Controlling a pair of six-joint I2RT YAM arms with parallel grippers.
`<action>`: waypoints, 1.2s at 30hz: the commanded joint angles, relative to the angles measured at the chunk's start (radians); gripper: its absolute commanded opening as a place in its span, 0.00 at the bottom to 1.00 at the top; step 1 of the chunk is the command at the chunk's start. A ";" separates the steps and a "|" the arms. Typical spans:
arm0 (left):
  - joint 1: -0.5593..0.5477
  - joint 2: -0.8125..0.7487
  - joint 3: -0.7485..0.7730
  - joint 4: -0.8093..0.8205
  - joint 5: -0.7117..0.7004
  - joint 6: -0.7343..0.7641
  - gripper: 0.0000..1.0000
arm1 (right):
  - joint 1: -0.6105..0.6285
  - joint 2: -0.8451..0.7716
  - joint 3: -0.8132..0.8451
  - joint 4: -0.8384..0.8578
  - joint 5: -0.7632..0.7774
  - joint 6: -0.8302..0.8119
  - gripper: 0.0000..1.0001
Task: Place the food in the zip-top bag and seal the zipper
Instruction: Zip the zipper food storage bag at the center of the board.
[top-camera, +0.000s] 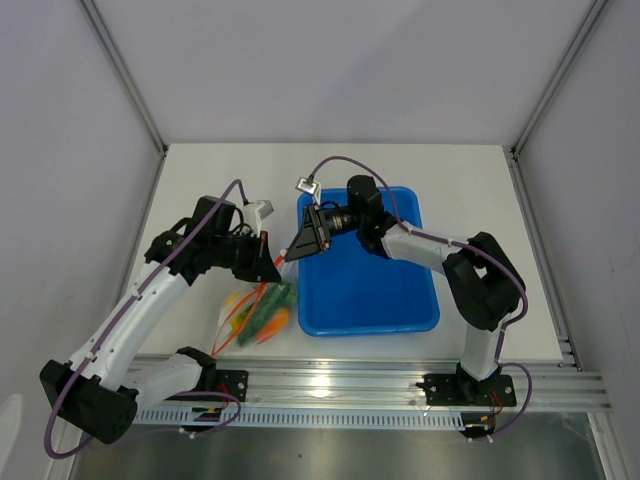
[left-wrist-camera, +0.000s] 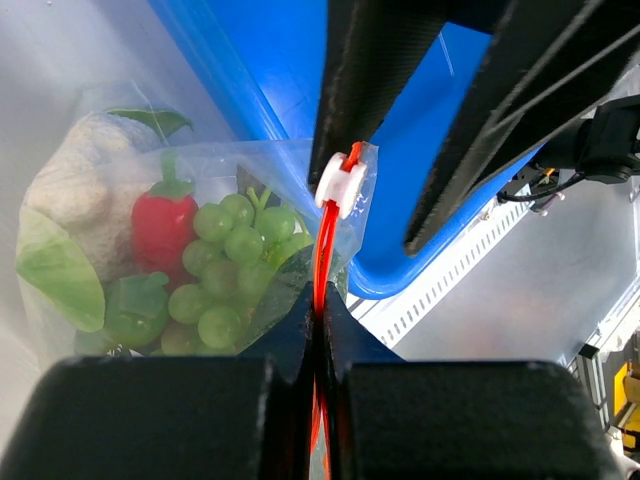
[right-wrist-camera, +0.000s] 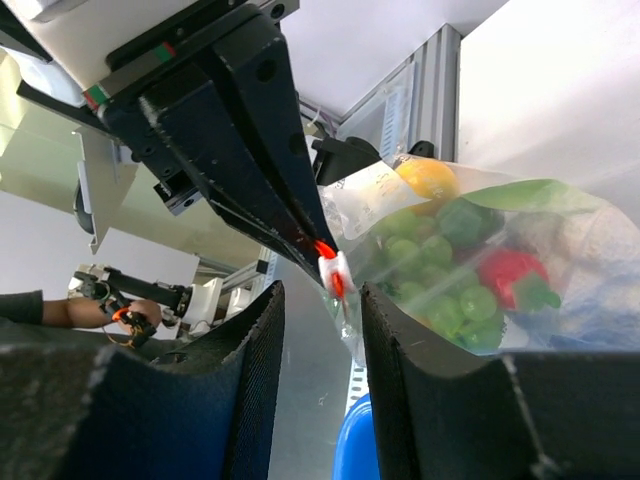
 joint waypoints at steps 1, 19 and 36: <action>0.015 -0.006 0.003 0.045 0.045 -0.004 0.01 | 0.014 0.020 0.004 0.157 -0.028 0.077 0.37; 0.067 -0.036 -0.022 0.036 0.062 0.016 0.01 | 0.037 0.008 -0.042 0.070 -0.002 0.005 0.26; 0.070 -0.051 -0.034 0.045 0.092 0.014 0.01 | 0.033 0.016 0.027 -0.027 0.036 -0.052 0.00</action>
